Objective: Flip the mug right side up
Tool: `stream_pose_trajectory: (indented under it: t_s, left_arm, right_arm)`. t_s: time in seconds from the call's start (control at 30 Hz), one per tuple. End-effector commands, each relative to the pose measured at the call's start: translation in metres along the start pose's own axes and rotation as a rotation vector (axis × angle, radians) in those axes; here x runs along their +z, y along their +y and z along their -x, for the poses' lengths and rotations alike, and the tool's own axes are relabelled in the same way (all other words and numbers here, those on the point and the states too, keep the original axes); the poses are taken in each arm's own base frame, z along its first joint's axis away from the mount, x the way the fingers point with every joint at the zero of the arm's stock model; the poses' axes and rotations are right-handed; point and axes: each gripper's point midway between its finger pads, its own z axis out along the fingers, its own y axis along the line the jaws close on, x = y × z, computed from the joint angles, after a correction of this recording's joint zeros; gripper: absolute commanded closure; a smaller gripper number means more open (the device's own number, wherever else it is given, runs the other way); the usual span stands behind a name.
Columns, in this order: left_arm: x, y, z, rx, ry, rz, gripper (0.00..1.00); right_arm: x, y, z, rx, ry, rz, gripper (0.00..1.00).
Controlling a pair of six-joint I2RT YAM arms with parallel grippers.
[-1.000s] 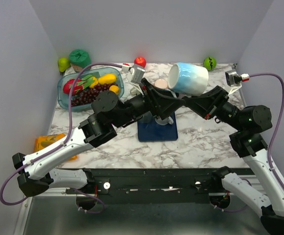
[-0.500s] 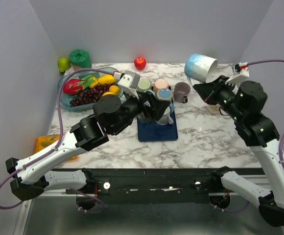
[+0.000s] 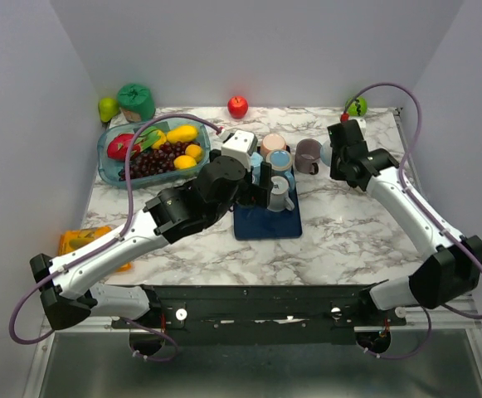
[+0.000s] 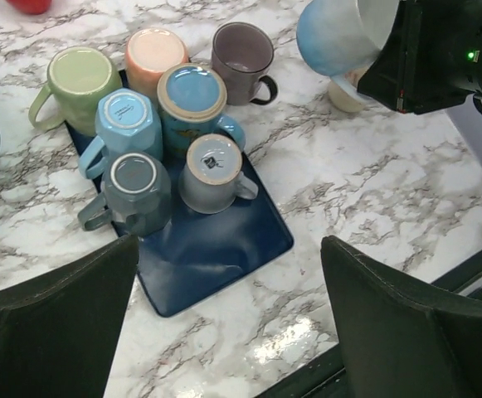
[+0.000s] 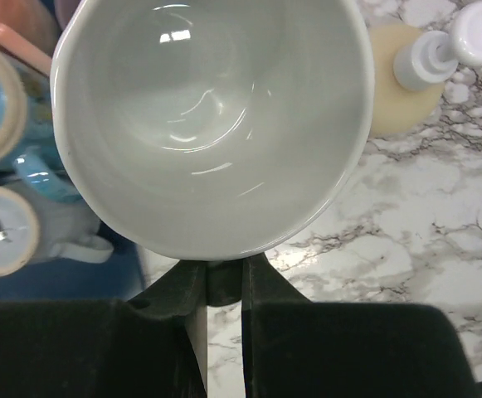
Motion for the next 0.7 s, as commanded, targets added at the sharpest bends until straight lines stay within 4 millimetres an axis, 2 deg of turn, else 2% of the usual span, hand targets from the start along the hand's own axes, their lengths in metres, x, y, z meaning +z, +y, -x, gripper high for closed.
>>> stream_pose_trajectory:
  t_s: [0.0, 0.3, 0.53, 0.67]
  left_arm:
    - [0.003, 0.016, 0.002, 0.017, 0.019, 0.052, 0.01]
    - [0.02, 0.044, -0.008, -0.013, 0.082, 0.076, 0.01]
    - [0.03, 0.061, -0.019, -0.027, 0.121, 0.11, 0.01]
    - [0.034, 0.065, -0.024, -0.031, 0.136, 0.113, 0.01]
  right_arm:
    - [0.024, -0.019, 0.019, 0.011, -0.039, -0.12, 0.99]
    - [0.094, -0.04, 0.004, -0.013, 0.063, -0.19, 0.99]
    - [0.126, -0.033, 0.004, -0.086, 0.073, -0.148, 0.99]
    - [0.145, -0.027, -0.007, -0.12, 0.117, -0.132, 0.99]
